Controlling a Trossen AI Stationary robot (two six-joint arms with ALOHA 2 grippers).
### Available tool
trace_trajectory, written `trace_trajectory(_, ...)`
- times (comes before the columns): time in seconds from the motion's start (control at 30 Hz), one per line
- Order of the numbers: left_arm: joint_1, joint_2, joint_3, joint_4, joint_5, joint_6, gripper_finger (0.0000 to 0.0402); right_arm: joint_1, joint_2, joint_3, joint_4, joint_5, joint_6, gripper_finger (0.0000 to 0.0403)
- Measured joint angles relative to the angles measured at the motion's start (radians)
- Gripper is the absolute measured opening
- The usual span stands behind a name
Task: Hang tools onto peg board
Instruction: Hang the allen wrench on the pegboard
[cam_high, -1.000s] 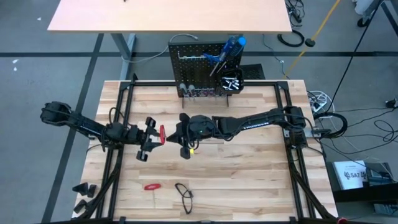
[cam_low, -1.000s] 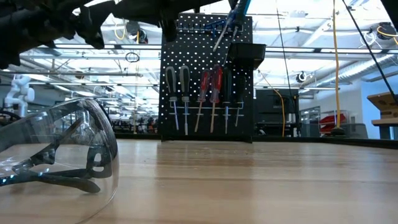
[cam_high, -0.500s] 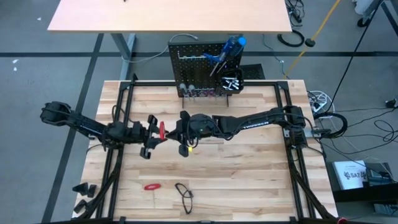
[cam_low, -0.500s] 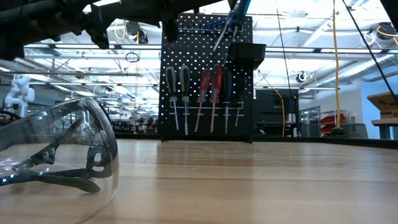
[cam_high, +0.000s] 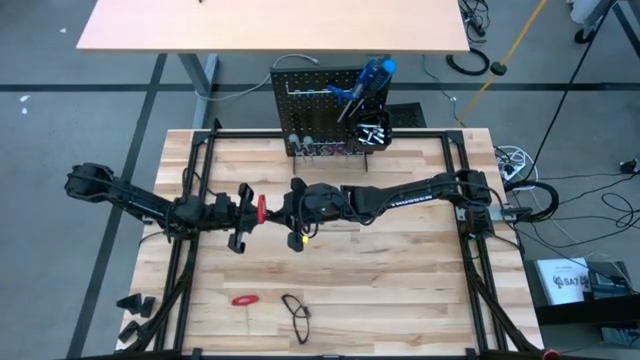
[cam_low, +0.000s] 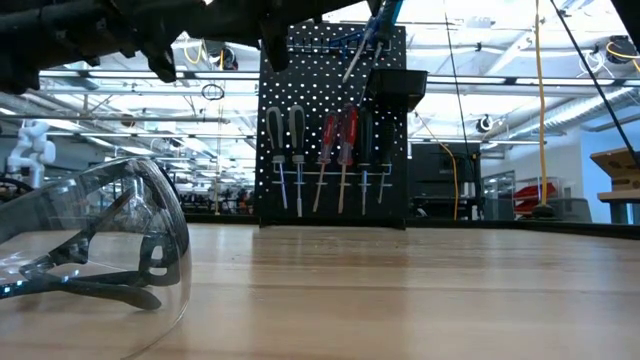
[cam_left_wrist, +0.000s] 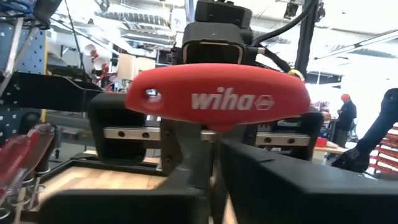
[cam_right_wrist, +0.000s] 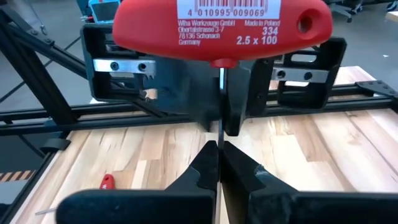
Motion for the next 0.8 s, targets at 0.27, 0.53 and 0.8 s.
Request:
trace_trajectory(0.27, -0.007, 0.000, 0.000, -0.012, -0.006, 0.021, 0.0005, 0.000, 0.000, 0.000, -0.006, -0.007, -0.028, 0.0003)
trace_trajectory(0.53, -0.007, 0.000, 0.000, -0.025, 0.038, 0.042, 0.0004, 0.001, 0.000, 0.000, -0.015, -0.013, -0.081, 0.0058)
trace_trajectory(0.8, -0.008, 0.000, -0.001, -0.051, 0.058, 0.049, 0.0003, -0.001, 0.000, 0.000, -0.068, -0.046, -0.072, 0.0123)
